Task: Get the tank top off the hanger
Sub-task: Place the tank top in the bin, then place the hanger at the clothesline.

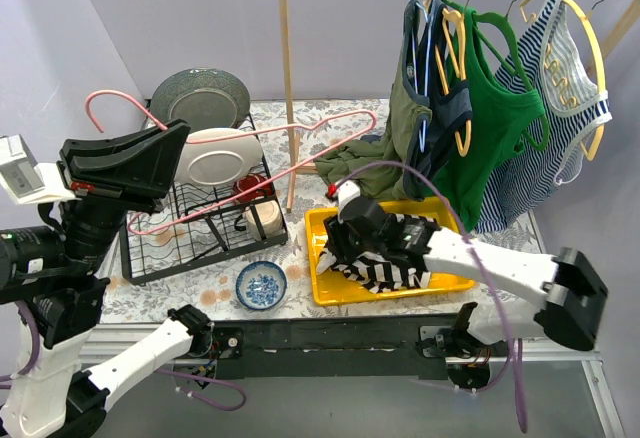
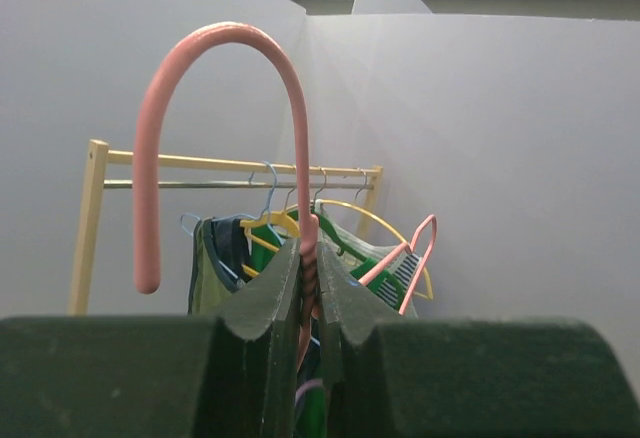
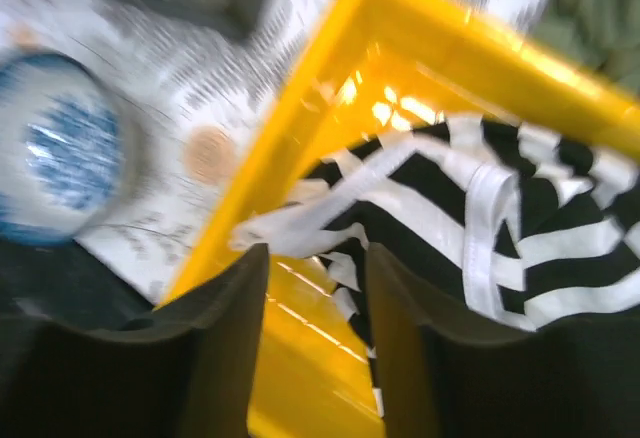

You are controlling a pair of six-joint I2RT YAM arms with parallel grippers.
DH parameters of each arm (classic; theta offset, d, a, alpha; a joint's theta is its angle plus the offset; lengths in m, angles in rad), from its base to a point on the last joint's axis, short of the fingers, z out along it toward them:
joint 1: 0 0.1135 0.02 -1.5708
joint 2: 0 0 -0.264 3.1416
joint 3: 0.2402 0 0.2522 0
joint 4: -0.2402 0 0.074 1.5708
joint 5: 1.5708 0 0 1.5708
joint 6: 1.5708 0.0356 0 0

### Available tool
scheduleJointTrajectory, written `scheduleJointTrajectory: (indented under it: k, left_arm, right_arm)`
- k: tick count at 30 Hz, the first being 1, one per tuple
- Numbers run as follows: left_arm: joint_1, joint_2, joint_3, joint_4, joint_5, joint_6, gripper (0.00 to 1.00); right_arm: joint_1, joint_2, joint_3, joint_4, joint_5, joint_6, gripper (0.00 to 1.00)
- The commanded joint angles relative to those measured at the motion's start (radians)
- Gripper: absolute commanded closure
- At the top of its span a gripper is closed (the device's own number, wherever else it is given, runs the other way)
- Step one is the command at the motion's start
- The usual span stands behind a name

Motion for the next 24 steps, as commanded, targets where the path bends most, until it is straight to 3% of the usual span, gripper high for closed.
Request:
scheduleJointTrajectory:
  k: [1,4,8,11,13,18,24]
  left_arm:
    - [0.001,-0.003,-0.014,-0.065,-0.023,0.022,1.0]
    - [0.001,-0.02,-0.019,-0.098,-0.062,0.037,1.0]
    - [0.001,-0.019,-0.005,-0.152,-0.068,0.06,1.0]
    - [0.001,0.009,0.012,-0.204,-0.027,0.064,1.0]
    - [0.001,0.036,0.03,-0.239,0.009,0.062,1.0]
    - [0.001,0.095,0.098,-0.328,0.169,0.082,1.0]
    - [0.001,0.113,0.107,-0.365,0.26,0.09,1.0]
  right_arm:
    - [0.003,-0.193,0.198,-0.155,0.021,-0.052,0.42]
    - [0.003,-0.322,0.278,-0.22,0.018,-0.088,0.37]
    - [0.002,-0.464,0.376,-0.214,-0.247,-0.219,0.32]
    - [0.003,-0.513,0.474,-0.223,-0.352,-0.291,0.24]
    - [0.003,-0.519,0.54,-0.243,-0.379,-0.335,0.18]
    - [0.003,-0.498,0.641,-0.298,-0.399,-0.354,0.14]
    - [0.003,-0.504,0.624,-0.249,-0.346,-0.273,0.09]
